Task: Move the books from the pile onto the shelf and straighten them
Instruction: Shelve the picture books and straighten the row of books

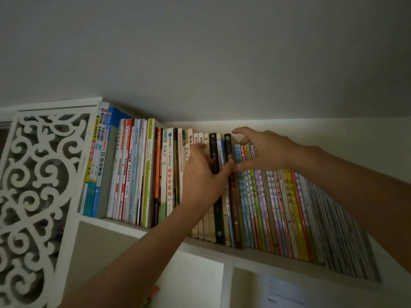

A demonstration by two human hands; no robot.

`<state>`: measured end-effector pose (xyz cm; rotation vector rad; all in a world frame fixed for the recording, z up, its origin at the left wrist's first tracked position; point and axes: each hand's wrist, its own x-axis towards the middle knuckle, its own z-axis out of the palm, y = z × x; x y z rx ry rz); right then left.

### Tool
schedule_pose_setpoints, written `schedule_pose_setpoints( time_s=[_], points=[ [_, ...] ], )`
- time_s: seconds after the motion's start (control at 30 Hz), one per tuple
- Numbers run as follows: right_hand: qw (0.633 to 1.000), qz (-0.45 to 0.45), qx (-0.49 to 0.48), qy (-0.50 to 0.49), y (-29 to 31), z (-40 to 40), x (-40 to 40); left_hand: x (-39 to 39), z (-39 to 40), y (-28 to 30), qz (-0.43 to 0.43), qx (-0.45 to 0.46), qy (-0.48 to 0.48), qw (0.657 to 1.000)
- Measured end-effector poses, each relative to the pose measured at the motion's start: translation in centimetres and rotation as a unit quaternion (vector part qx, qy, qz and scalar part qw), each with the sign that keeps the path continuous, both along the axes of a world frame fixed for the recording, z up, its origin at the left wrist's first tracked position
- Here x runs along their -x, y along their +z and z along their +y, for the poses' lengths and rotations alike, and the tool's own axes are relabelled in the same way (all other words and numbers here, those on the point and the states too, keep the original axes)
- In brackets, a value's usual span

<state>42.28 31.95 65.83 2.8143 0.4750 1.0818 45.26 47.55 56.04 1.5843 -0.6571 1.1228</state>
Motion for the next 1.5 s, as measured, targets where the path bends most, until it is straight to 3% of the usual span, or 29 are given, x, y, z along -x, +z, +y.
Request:
schedule_pose_setpoints(
  time_s=[0.1,0.17,0.37,0.57,0.8,0.93,1.17,1.27,1.5],
  points=[
    [1.000,0.003,0.021,-0.022,0.0,0.0,0.0,-0.4,-1.3,-1.7,0.005,-0.084,0.130,0.988],
    [0.999,0.019,0.039,-0.022,0.2,0.1,0.1,0.0,-1.6,-1.8,0.002,-0.130,0.163,0.978],
    [0.997,0.042,0.062,-0.031,0.5,0.3,0.7,3.3,0.0,-1.7,0.006,-0.022,0.061,0.998],
    [0.995,0.043,0.073,-0.050,0.2,0.7,1.3,4.4,0.1,-3.7,0.092,-0.129,0.072,0.985],
    [0.994,0.051,0.086,-0.033,0.5,0.9,1.1,8.7,5.8,-2.0,0.080,-0.081,0.078,0.990],
    [0.994,0.062,0.088,-0.017,1.1,0.6,1.2,11.5,7.2,-1.1,0.093,-0.049,0.025,0.994],
    [0.990,0.101,0.096,0.003,1.8,-1.0,1.1,10.8,4.6,-1.0,0.160,-0.085,-0.027,0.983],
    [0.989,0.106,0.105,0.004,1.8,-1.3,0.9,10.0,3.9,-1.3,0.179,-0.114,-0.002,0.977],
    [0.990,0.086,0.108,0.012,1.5,-1.6,0.4,8.4,1.9,0.4,0.121,-0.208,0.112,0.964]
  ],
)
